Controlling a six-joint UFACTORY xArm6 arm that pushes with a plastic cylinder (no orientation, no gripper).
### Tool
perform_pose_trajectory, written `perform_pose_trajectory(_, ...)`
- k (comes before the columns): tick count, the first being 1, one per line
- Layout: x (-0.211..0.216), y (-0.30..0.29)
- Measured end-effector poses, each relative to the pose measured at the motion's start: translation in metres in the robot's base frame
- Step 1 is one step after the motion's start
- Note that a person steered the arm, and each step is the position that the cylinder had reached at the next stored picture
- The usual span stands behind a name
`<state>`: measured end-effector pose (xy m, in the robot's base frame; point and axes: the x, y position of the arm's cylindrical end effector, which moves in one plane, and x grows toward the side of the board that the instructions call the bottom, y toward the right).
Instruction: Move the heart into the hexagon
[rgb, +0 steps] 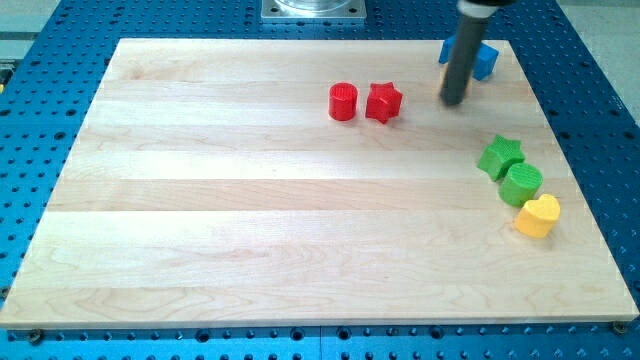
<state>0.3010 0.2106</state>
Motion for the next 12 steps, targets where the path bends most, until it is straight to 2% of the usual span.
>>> perform_pose_trajectory(1, -0.003, 0.013)
perform_pose_trajectory(2, 0.072, -0.02)
perform_pose_trajectory(3, 0.176, -0.089)
perform_pose_trajectory(4, 0.262, -0.065)
perform_pose_trajectory(5, 0.311, -0.028)
perform_pose_trajectory(6, 0.313, 0.053)
perform_pose_trajectory(8, 0.292, 0.122)
perform_pose_trajectory(10, 0.278, 0.059)
perform_pose_trajectory(12, 0.247, 0.103)
